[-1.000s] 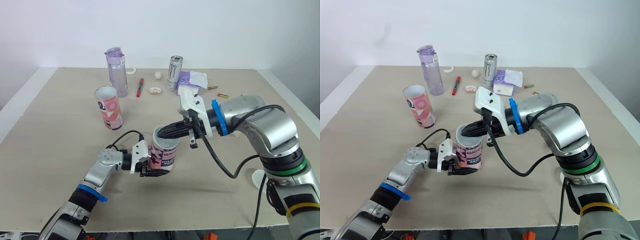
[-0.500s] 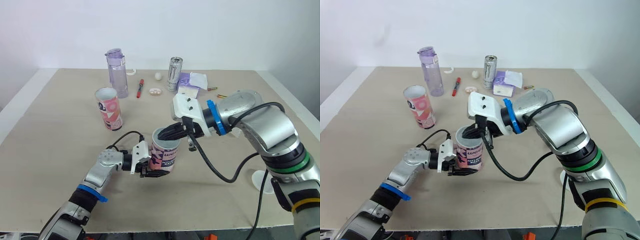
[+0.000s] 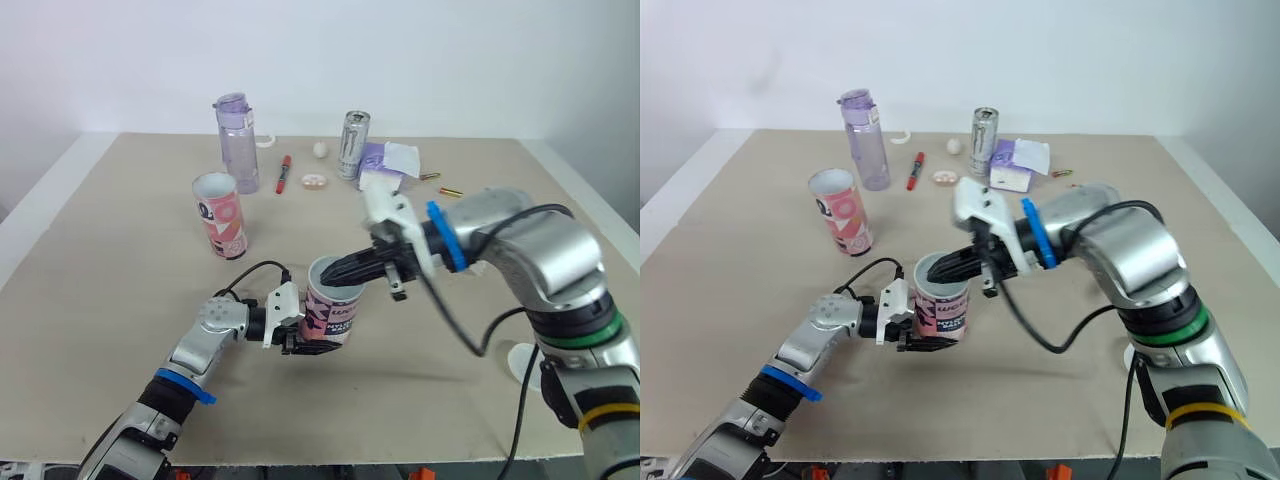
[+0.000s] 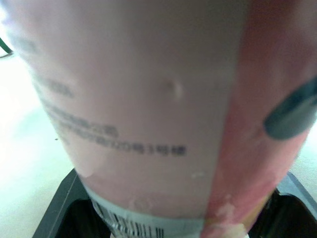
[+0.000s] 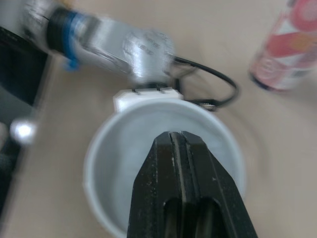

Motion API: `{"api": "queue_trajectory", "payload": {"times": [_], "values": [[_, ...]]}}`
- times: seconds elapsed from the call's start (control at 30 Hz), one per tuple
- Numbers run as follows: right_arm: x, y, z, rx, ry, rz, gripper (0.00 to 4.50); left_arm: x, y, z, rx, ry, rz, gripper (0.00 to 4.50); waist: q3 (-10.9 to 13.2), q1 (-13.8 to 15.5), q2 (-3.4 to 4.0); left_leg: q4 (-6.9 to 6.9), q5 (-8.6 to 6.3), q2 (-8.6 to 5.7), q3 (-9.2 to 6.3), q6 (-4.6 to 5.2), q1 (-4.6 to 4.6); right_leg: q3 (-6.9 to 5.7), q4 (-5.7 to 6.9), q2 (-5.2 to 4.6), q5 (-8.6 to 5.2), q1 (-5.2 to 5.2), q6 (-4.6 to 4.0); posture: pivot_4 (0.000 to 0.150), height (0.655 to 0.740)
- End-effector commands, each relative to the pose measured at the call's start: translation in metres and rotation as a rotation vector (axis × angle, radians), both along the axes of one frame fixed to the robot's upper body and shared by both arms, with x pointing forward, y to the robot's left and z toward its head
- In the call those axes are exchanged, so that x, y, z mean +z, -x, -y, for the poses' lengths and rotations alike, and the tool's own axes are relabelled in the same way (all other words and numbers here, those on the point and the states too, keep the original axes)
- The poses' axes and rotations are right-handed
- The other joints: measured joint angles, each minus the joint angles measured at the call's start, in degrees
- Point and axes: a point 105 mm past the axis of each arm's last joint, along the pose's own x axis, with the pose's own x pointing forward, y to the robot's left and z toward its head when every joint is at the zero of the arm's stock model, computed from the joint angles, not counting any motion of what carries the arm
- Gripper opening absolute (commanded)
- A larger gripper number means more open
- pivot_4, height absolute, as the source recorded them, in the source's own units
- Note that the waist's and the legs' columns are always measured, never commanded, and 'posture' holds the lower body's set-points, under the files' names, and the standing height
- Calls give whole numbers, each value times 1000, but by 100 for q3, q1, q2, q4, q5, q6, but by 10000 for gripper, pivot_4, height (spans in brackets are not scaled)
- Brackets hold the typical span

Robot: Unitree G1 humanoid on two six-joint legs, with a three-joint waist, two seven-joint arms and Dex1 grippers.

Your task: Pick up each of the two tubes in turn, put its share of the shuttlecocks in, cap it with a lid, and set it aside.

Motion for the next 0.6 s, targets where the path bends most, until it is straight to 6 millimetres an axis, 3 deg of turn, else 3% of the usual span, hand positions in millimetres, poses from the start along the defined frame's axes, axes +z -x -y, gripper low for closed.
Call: {"api": "queue_trajectory", "payload": {"times": [0.03, 0.17, 0.27, 0.3, 0.4, 0.43, 0.53, 0.6], "values": [[55, 17, 52, -65, -327, 50, 463, -8, -10, -14, 69, -65, 4, 28579, 56, 112, 25, 1, 4, -3, 0, 5, -19, -4, -2, 2, 13, -15, 1, 1500, 7400], [45, 17, 89, -231, -410, 68, 463, -4, -11, -15, 60, -62, 20, 28579, 59, 126, 30, 8, 6, 6, 1, 8, -86, 1, -34, 58, 22, -51, 1, 1500, 7400], [14, 14, 103, -315, -375, 104, 463, -1, -9, -15, 37, -55, 36, 28579, 69, 153, 14, 6, 6, 17, -13, 9, -100, -11, -36, 83, 22, -56, -9, 1500, 7400], [2, 13, 108, -347, -359, 113, 20, 1, -8, -15, 30, -50, 41, 32112, 81, 138, 38, 6, 6, 18, -13, 9, -100, -12, -37, 83, 22, -56, -9, 1500, 7400], [-39, 18, 118, -381, -277, 107, 8522, 3, -6, -16, 1, -44, 62, 42926, 93, 127, 31, 9, 11, 9, -7, 17, -93, 13, -37, 88, 41, -62, -7, 1500, 7400], [-48, 20, 118, -378, -264, 112, 13249, 4, -5, -16, -6, -43, 66, 44744, 92, 128, 32, 10, 11, 15, -16, 18, -99, 10, -37, 100, 41, -67, -9, 1500, 7400], [-65, 26, 114, -351, -263, 101, 24073, 9, -4, -16, -21, -33, 77, 45000, 99, 100, 57, 6, 11, 15, -11, 17, -97, 19, -37, 103, 39, -70, -11, 1500, 7400], [-70, 26, 107, -329, -283, 101, 27485, 13, -3, -18, -38, -30, 96, 45000, 101, 101, 54, 6, 11, 16, -9, 18, -96, 32, -37, 112, 40, -73, -9, 1500, 7400]]}}
